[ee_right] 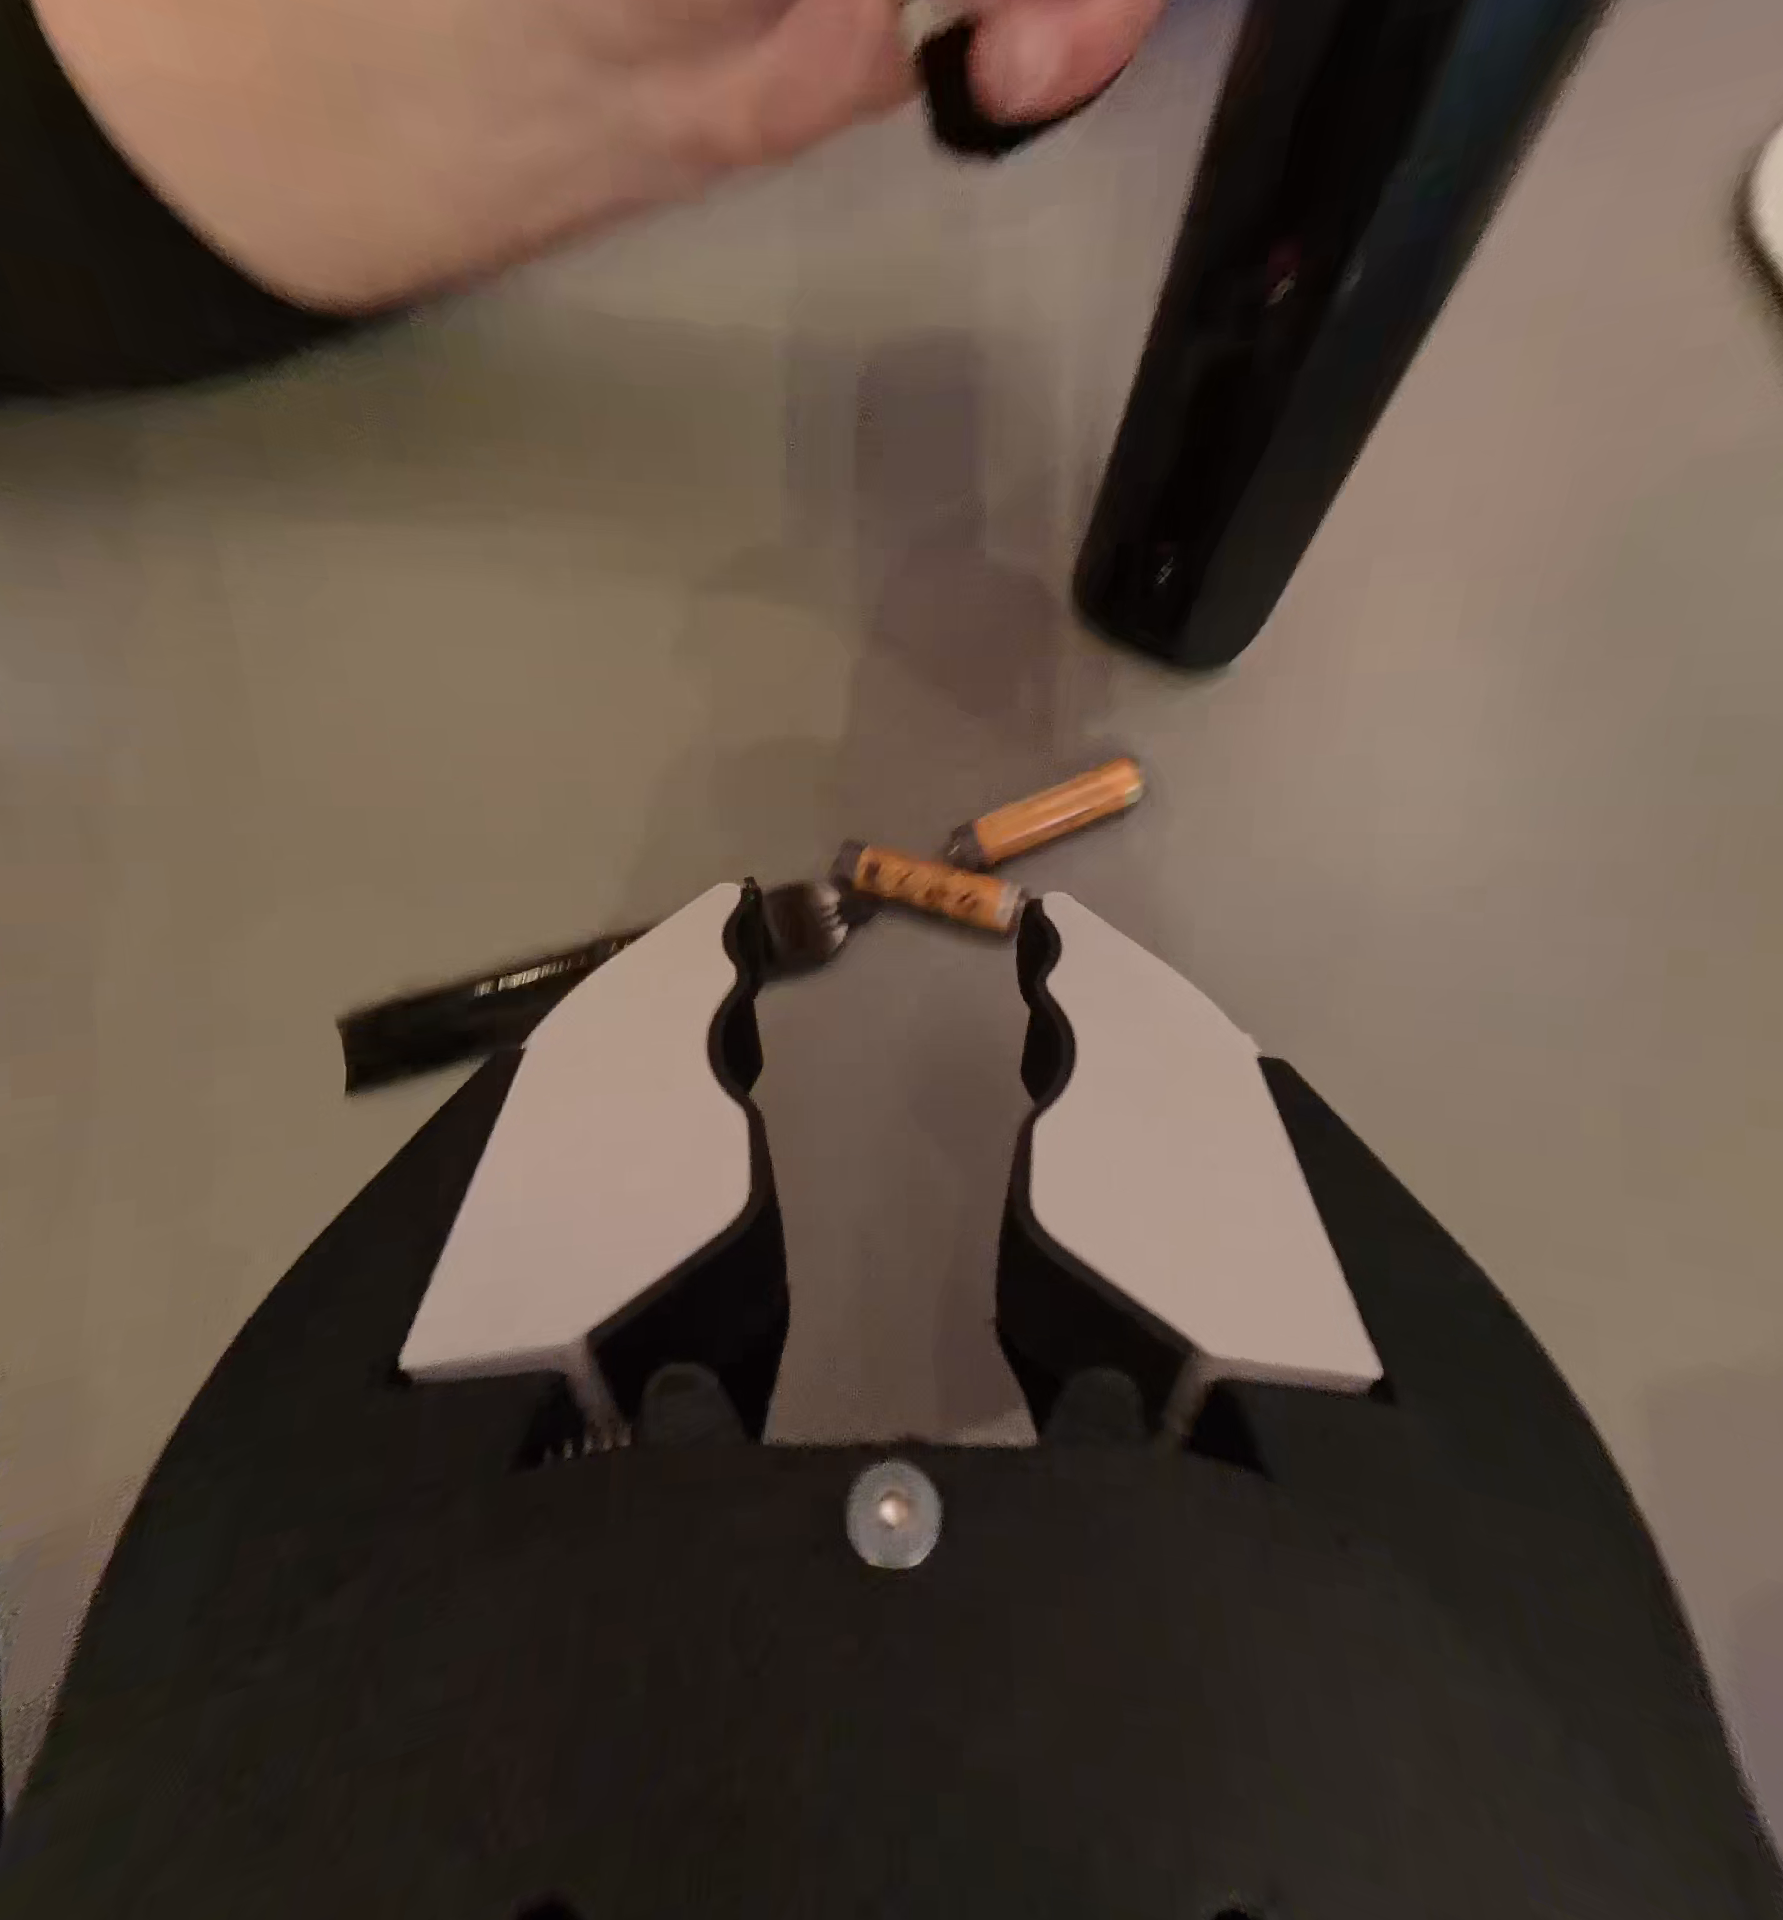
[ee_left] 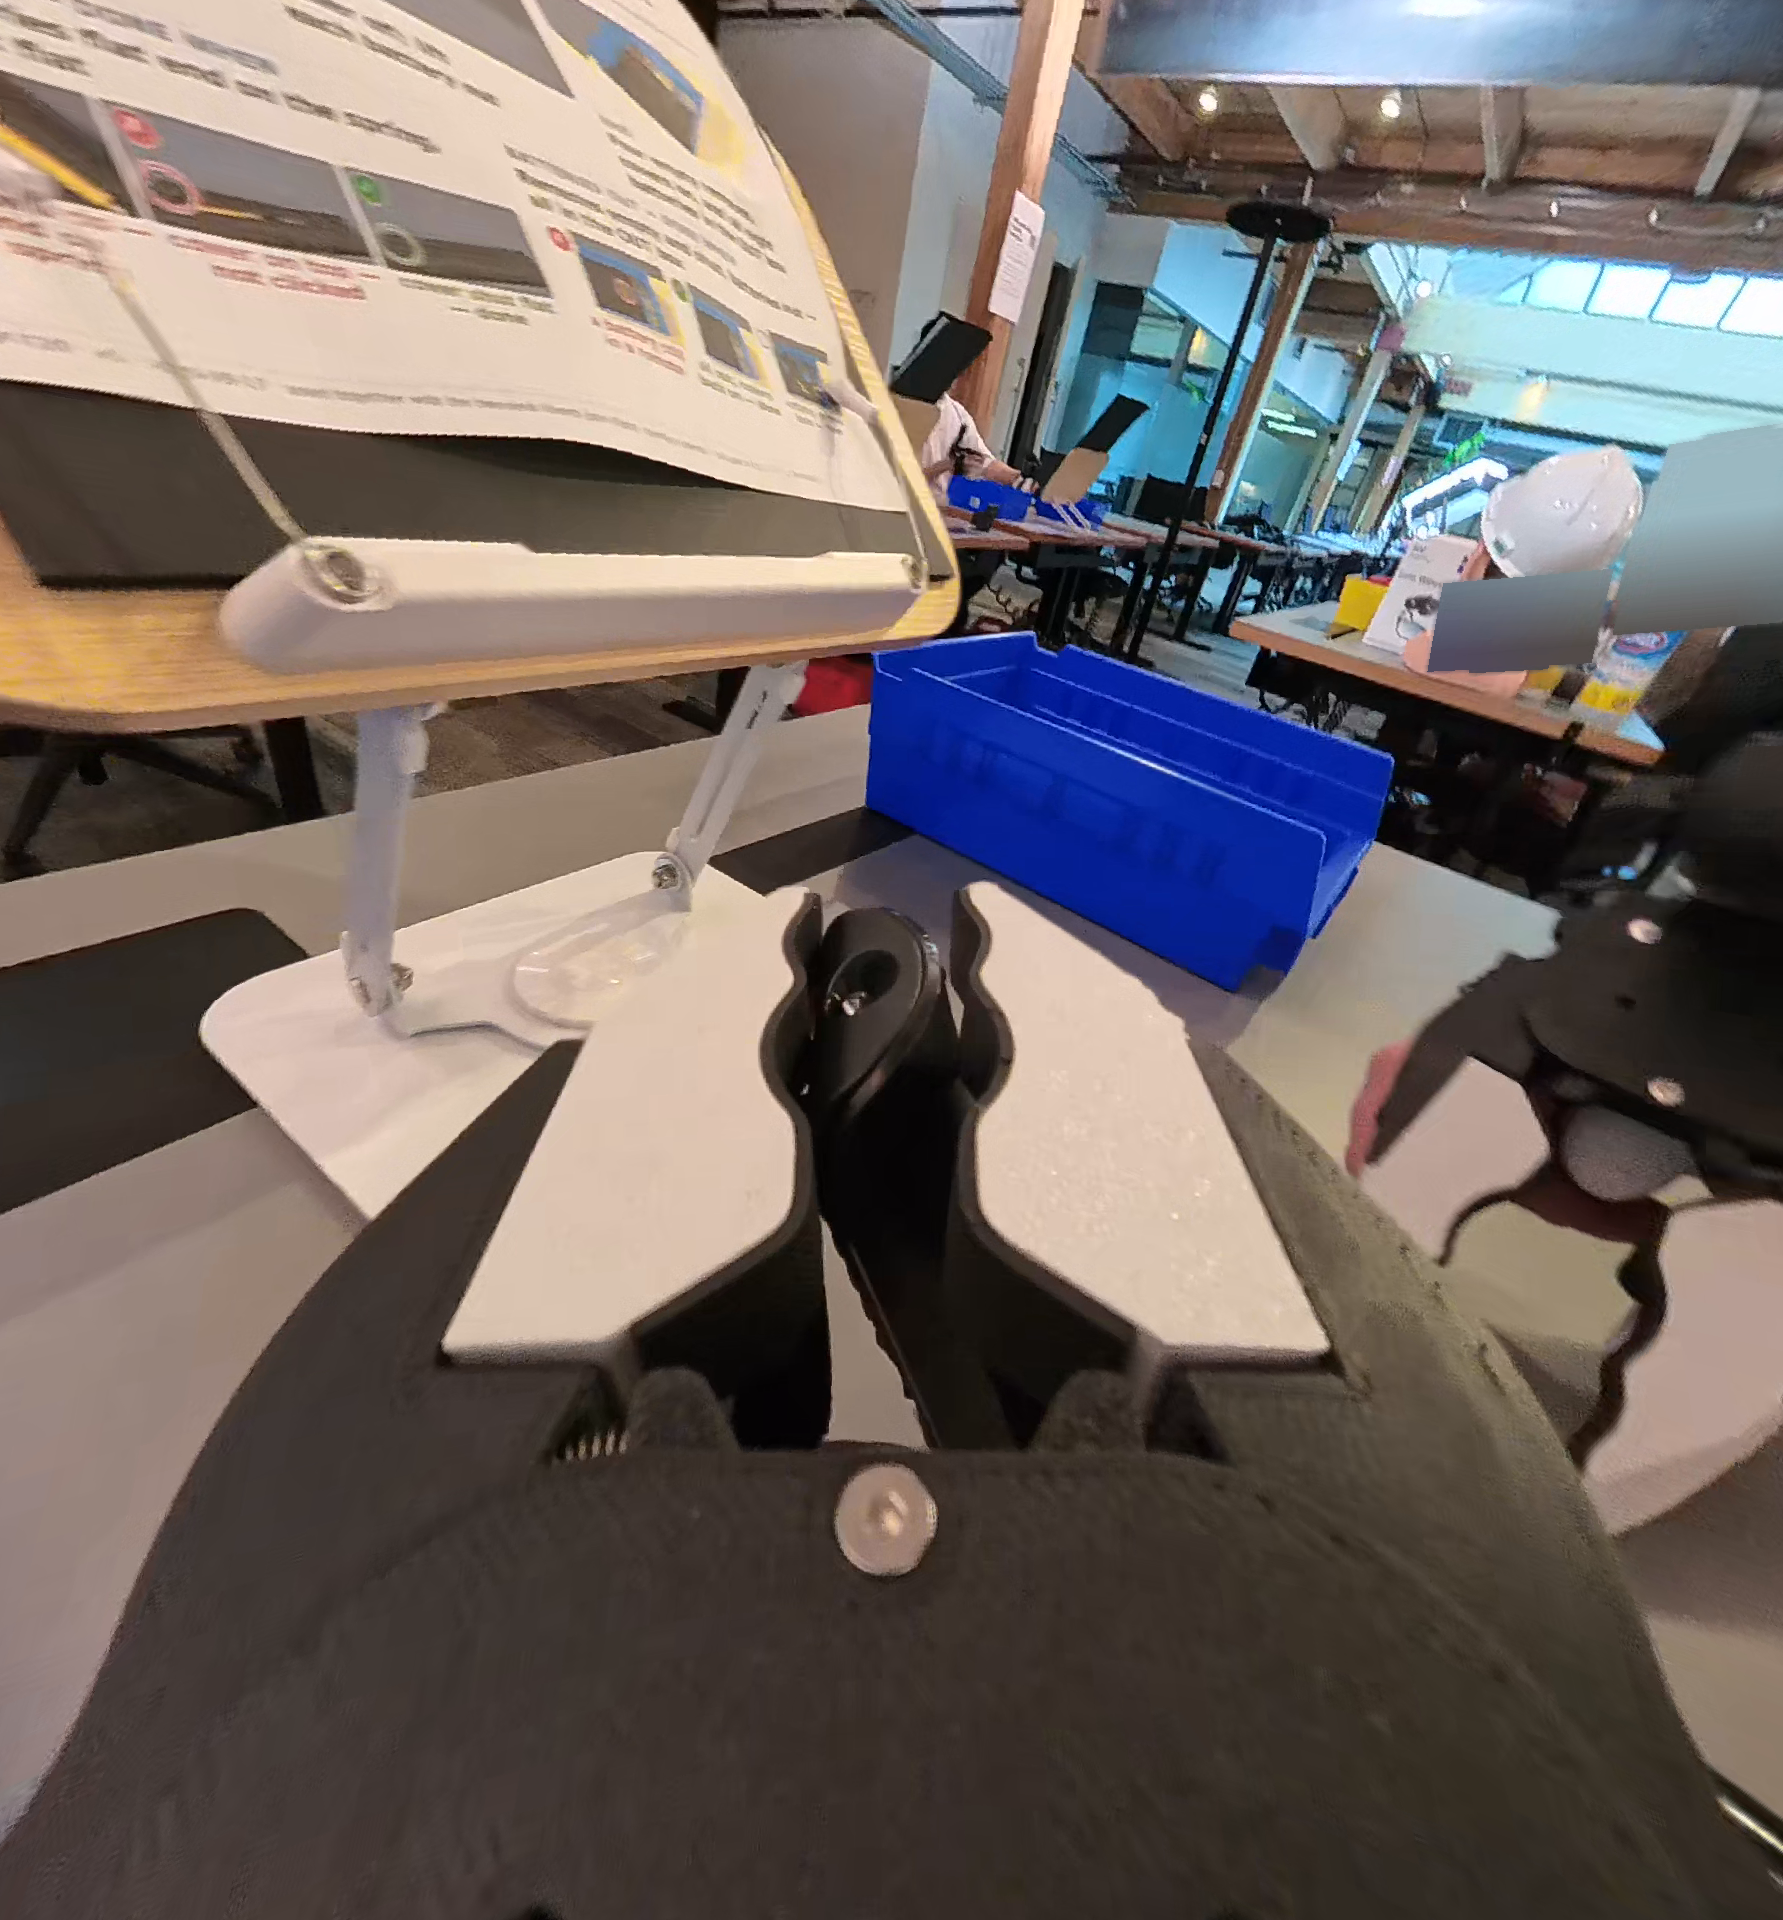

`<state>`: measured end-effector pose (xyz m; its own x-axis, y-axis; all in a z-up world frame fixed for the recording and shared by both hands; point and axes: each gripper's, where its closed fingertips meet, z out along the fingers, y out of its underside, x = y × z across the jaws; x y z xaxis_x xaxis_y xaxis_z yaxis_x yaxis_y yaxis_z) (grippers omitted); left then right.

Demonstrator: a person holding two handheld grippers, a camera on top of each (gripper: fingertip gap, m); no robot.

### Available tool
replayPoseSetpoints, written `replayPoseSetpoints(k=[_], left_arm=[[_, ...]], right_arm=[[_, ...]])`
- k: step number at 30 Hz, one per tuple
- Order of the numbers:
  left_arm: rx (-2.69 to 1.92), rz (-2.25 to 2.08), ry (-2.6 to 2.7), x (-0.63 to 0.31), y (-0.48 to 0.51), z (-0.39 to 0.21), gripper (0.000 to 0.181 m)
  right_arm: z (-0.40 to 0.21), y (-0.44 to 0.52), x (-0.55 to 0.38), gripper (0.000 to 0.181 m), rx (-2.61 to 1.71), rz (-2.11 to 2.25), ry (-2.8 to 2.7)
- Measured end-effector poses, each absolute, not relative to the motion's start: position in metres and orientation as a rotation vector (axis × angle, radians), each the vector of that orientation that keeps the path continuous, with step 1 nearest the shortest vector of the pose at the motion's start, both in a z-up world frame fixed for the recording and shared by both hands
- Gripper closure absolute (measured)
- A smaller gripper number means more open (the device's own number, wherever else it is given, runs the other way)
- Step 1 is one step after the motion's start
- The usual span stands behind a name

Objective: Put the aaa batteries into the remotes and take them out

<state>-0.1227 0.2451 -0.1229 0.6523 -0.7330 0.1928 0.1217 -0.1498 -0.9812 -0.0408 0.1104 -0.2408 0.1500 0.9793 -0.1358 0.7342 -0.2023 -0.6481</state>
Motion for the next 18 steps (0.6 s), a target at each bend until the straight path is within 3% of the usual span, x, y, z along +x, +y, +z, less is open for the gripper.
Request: replayPoseSetpoints(k=[5,12,18], left_arm=[[-1.578,-0.778,0.445,-0.141,0.24,-0.128,0.158],[-1.566,-0.788,0.431,-0.144,0.232,-0.129,0.158],[-1.57,-0.829,0.407,-0.148,0.231,-0.132,0.158]], right_arm=[[-0.253,0.071,-0.034,0.134,-2.152,0.752,-1.62],[-0.276,0.049,-0.049,0.132,-2.291,0.409,-1.38],[-0.277,0.052,-0.034,0.156,-2.245,0.341,-1.491]])
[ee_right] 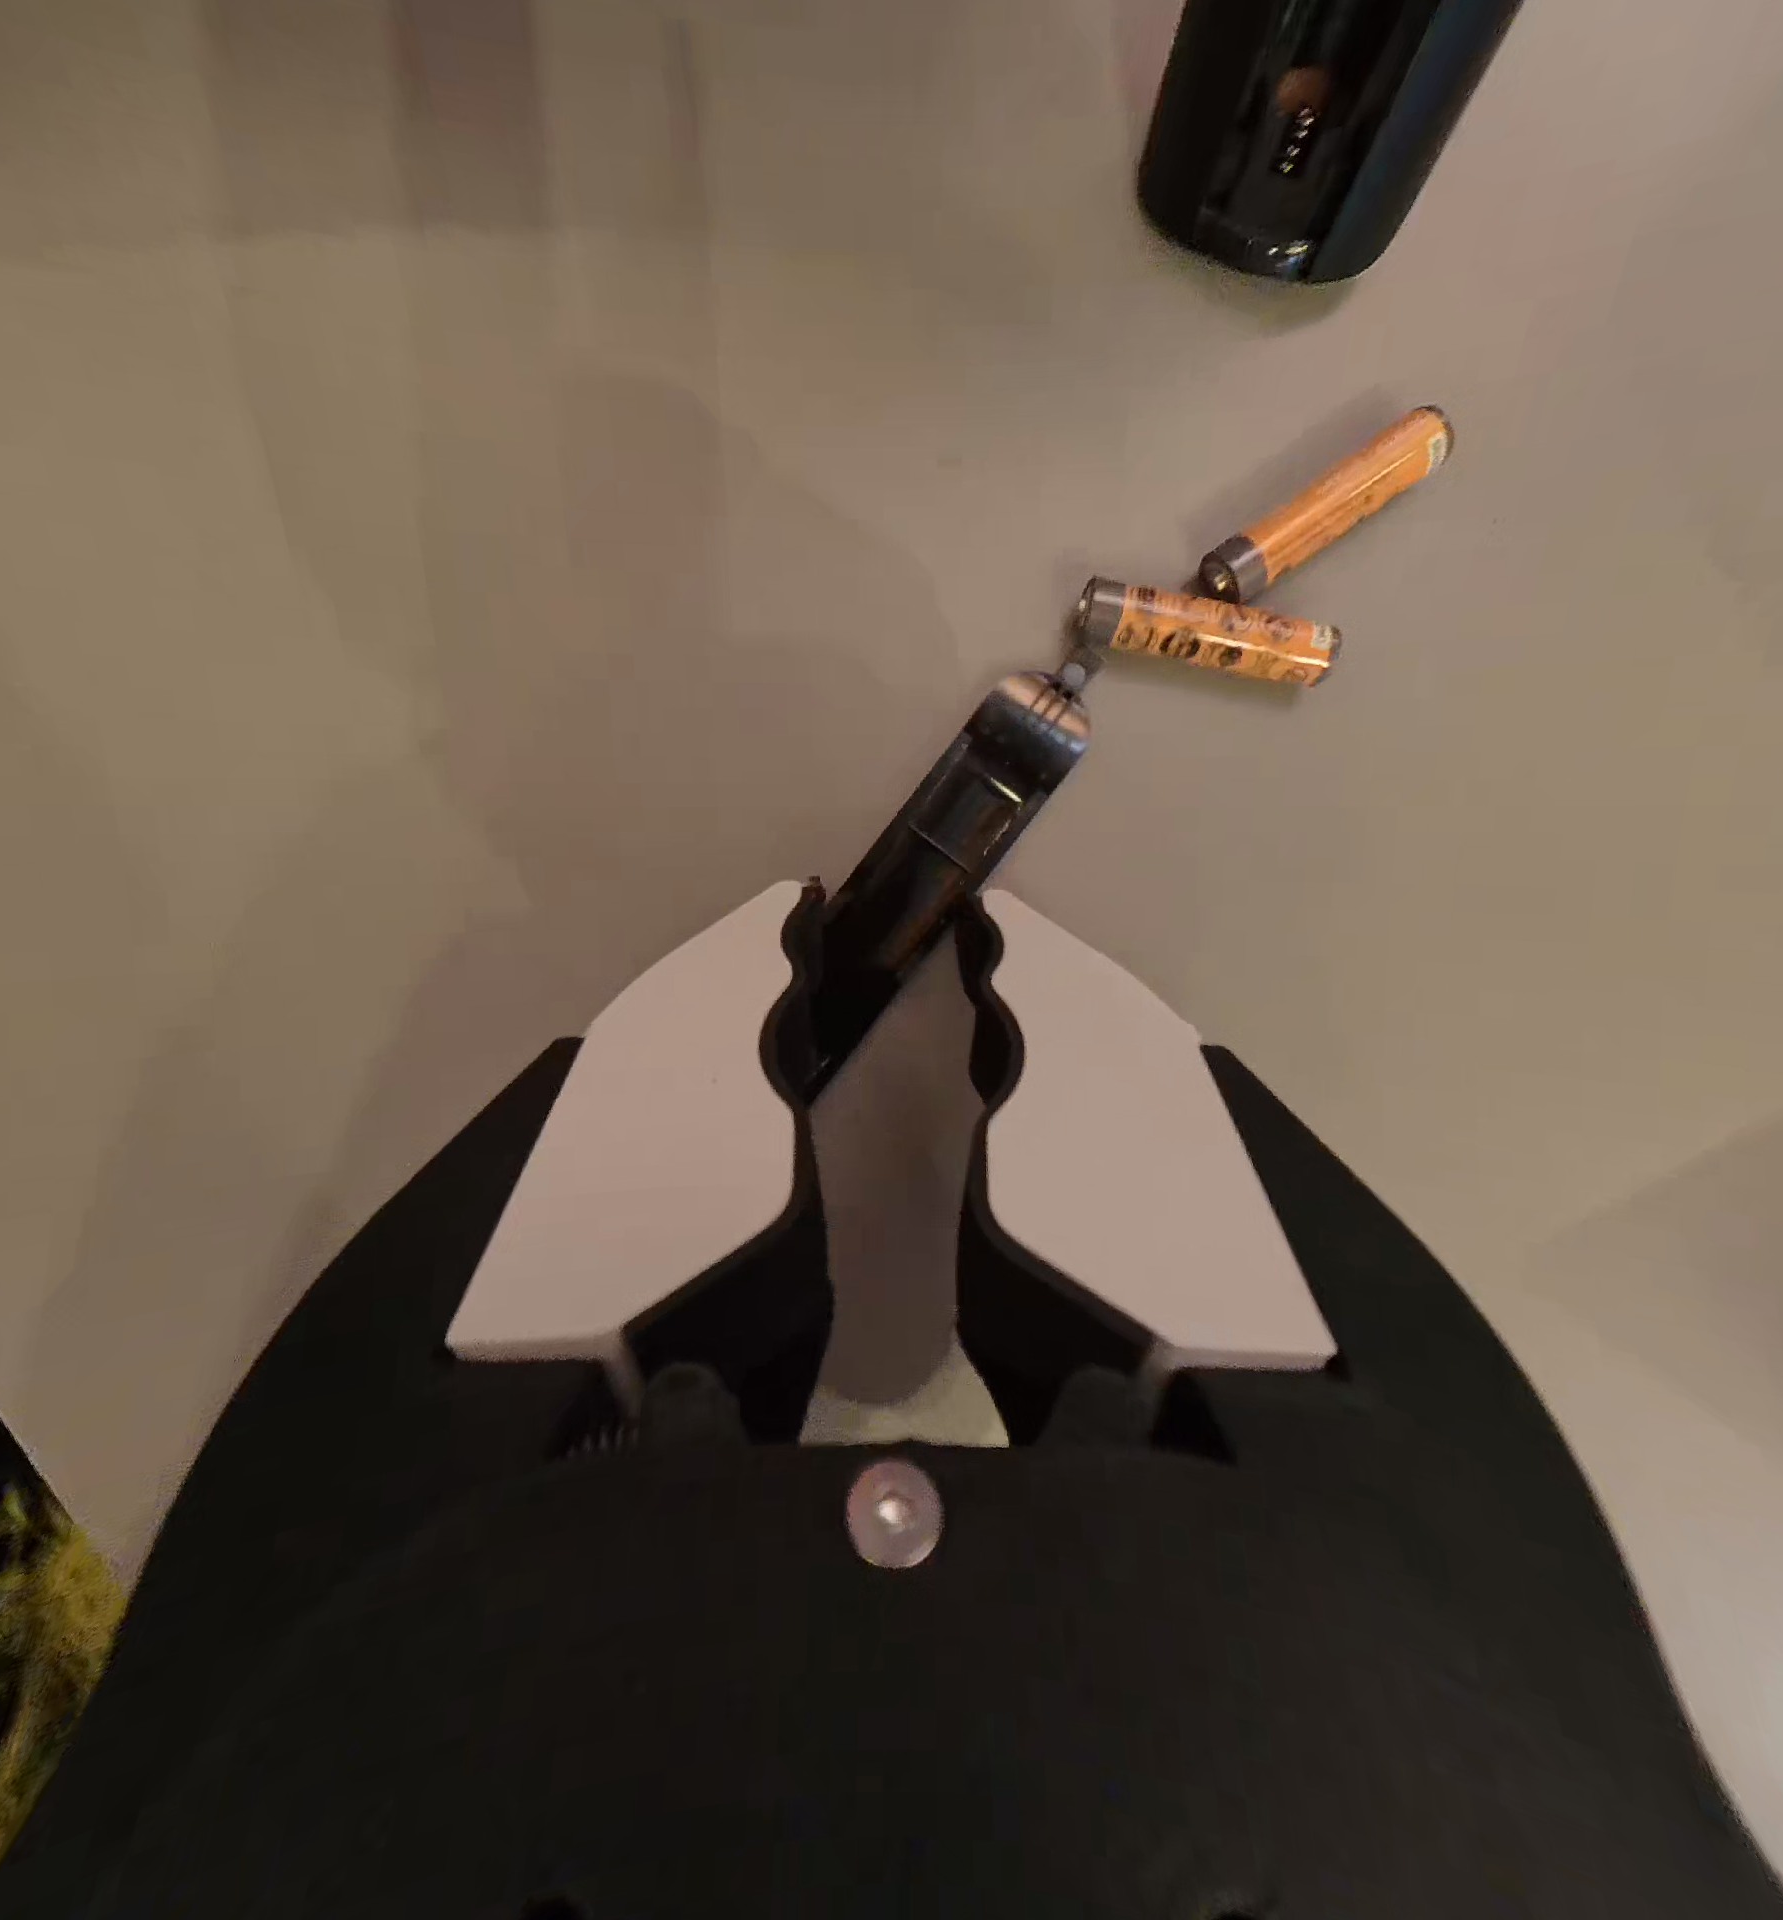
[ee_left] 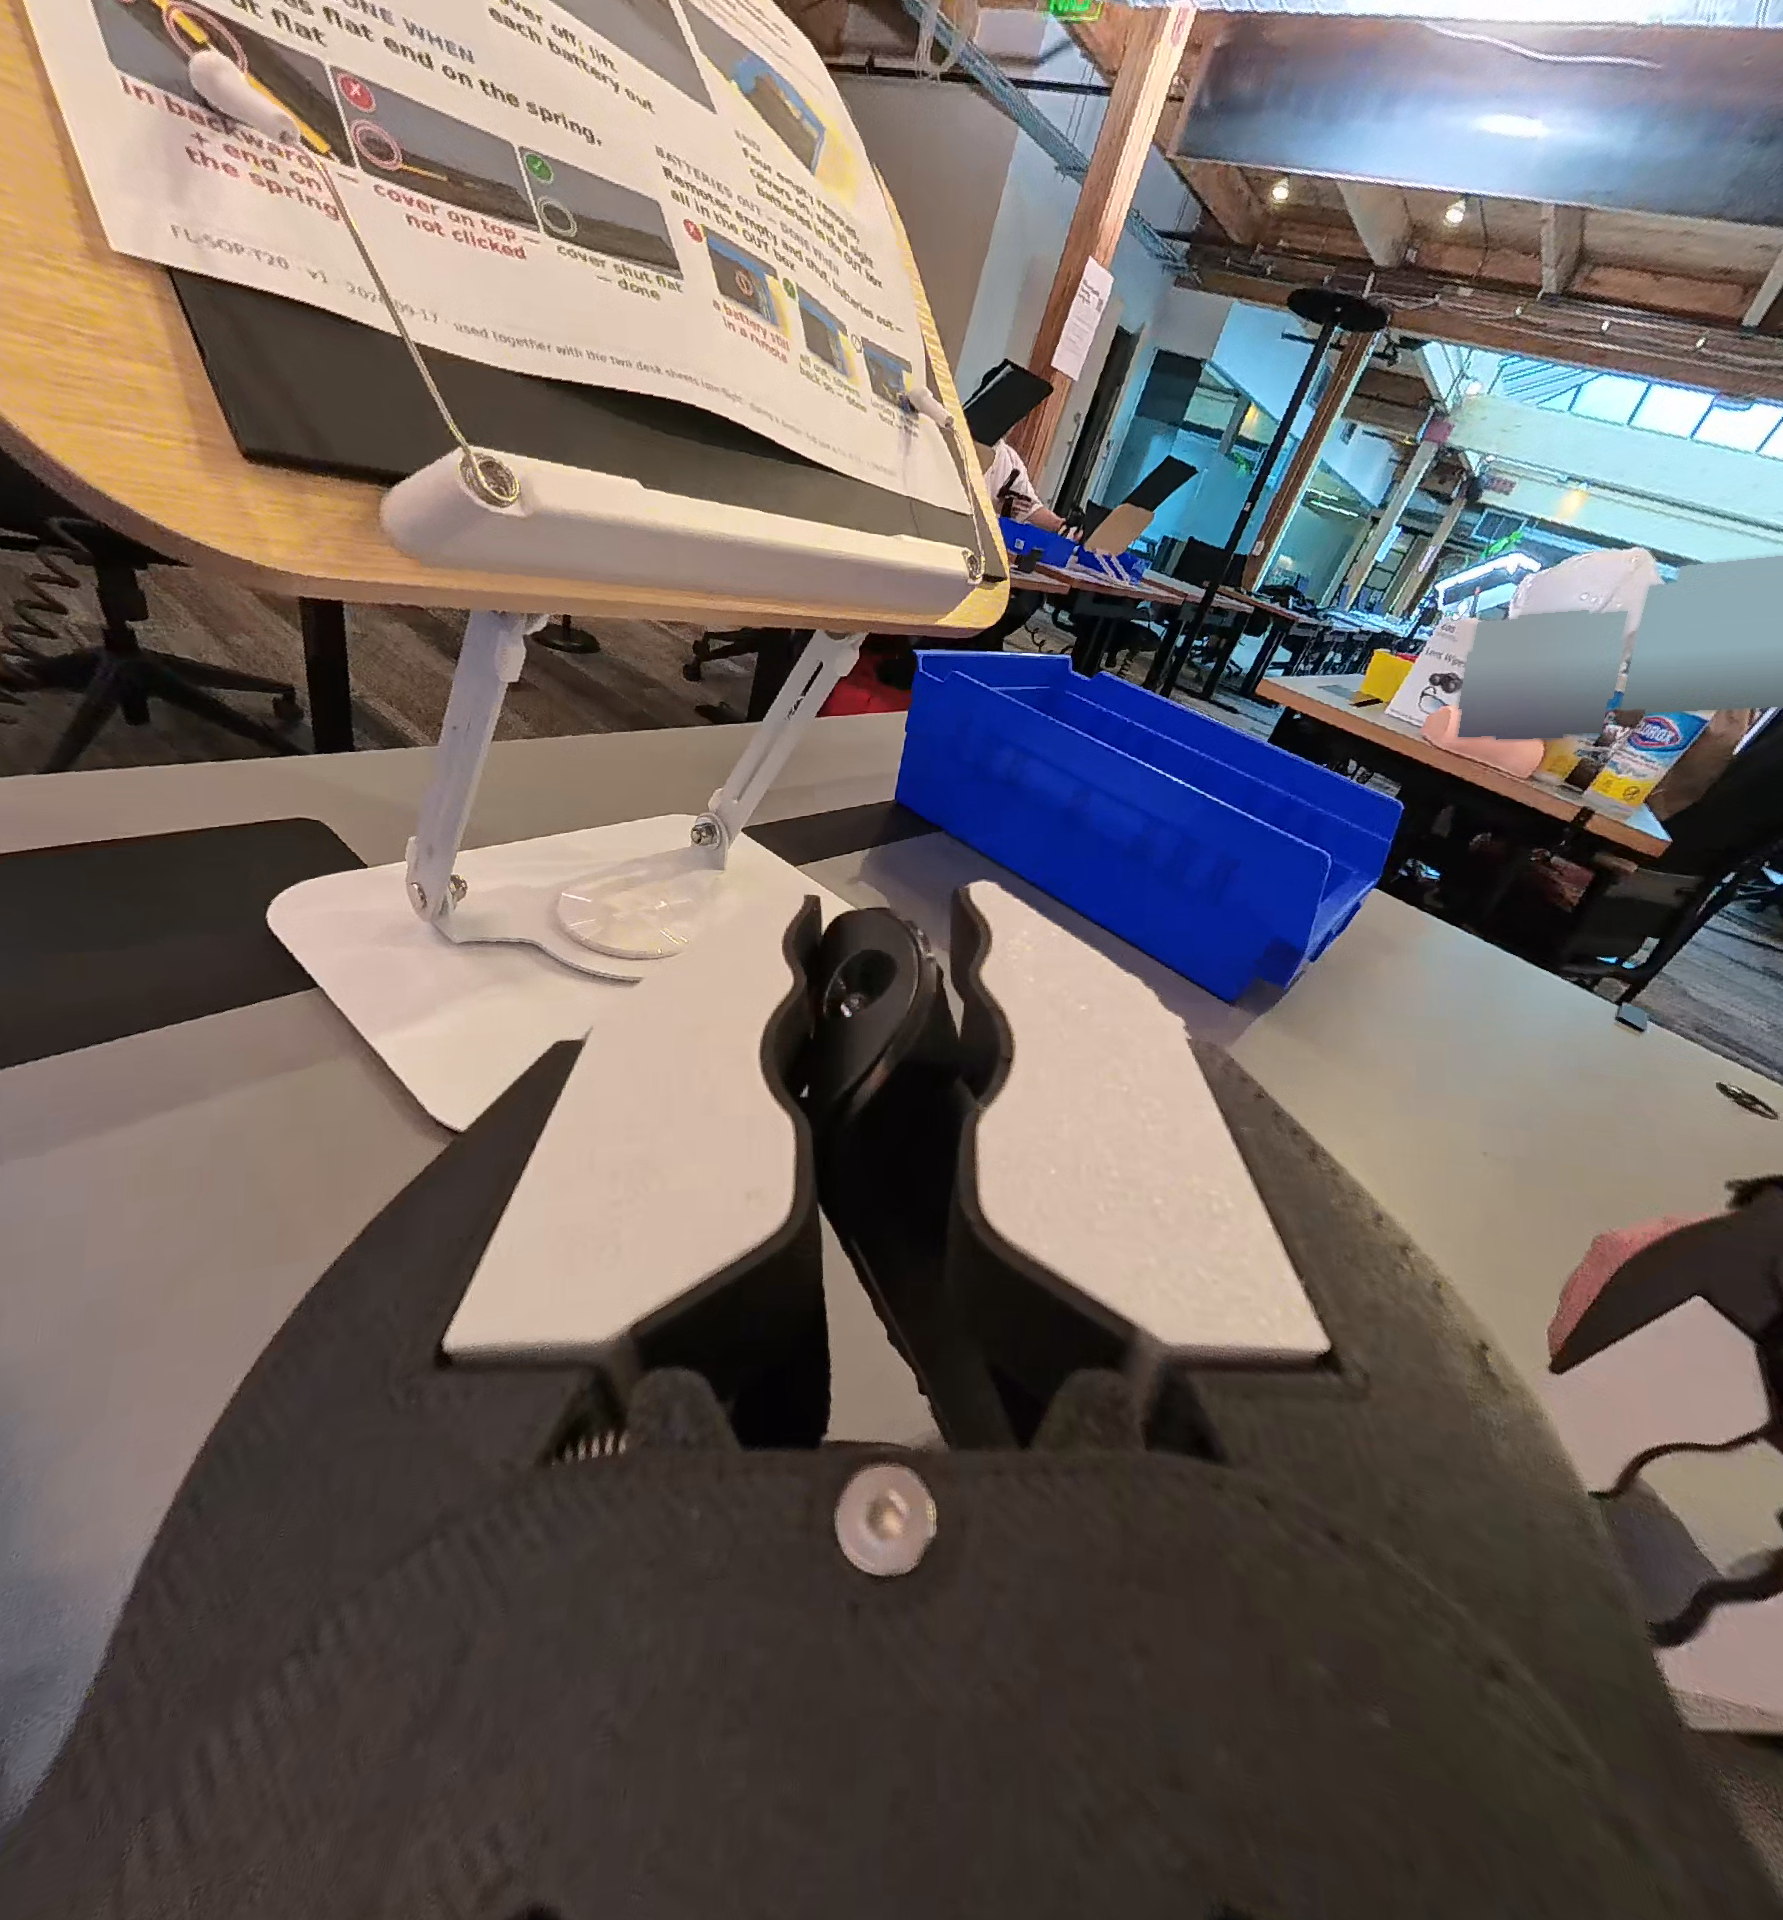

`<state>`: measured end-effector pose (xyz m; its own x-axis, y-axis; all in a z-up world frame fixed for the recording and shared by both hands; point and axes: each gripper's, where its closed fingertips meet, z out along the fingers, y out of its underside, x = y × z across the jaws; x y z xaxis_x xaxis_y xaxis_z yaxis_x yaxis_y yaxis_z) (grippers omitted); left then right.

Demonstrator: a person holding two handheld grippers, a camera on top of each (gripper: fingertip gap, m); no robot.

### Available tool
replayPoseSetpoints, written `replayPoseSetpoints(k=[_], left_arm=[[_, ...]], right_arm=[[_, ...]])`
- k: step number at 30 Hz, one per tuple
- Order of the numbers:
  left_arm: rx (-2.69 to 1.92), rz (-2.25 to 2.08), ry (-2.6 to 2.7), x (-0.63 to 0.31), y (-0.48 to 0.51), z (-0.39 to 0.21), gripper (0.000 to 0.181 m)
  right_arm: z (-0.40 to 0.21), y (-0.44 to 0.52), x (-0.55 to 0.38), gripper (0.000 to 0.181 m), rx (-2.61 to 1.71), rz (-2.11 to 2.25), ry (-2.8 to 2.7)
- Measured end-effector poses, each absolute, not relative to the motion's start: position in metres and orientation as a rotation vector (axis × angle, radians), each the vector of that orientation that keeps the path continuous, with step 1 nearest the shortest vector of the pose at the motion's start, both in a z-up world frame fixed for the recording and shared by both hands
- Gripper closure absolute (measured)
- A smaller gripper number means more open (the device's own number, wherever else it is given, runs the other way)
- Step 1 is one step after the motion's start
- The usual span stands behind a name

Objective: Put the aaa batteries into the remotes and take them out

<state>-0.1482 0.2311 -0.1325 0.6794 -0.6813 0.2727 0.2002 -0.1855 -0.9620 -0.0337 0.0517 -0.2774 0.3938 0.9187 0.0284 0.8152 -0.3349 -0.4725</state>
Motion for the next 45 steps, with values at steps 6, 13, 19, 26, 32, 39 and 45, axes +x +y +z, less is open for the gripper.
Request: replayPoseSetpoints(k=[6,13,19,26,32,39,45], left_arm=[[-1.571,-0.848,0.385,-0.152,0.233,-0.135,0.157],[-1.573,-0.85,0.385,-0.15,0.233,-0.136,0.157],[-1.576,-0.852,0.382,-0.15,0.234,-0.137,0.157],[-1.579,-0.855,0.386,-0.148,0.235,-0.139,0.157],[-1.58,-0.857,0.384,-0.149,0.235,-0.14,0.157],[-1.579,-0.859,0.386,-0.149,0.235,-0.14,0.157],[-1.578,-0.872,0.379,-0.15,0.236,-0.141,0.157]], right_arm=[[-0.274,0.056,-0.012,0.16,-2.016,0.169,-1.744],[-0.265,0.084,0.008,0.159,-1.61,-0.425,-1.829],[-0.261,0.07,0.015,0.146,-1.756,-0.278,-1.743],[-0.259,0.062,0.032,0.154,-2.13,0.217,-1.413],[-0.275,0.059,0.032,0.169,-2.027,-0.02,-1.5],[-0.276,0.059,0.028,0.181,-2.174,0.42,-1.364],[-0.247,0.052,0.019,0.181,-2.188,0.838,-1.269]])
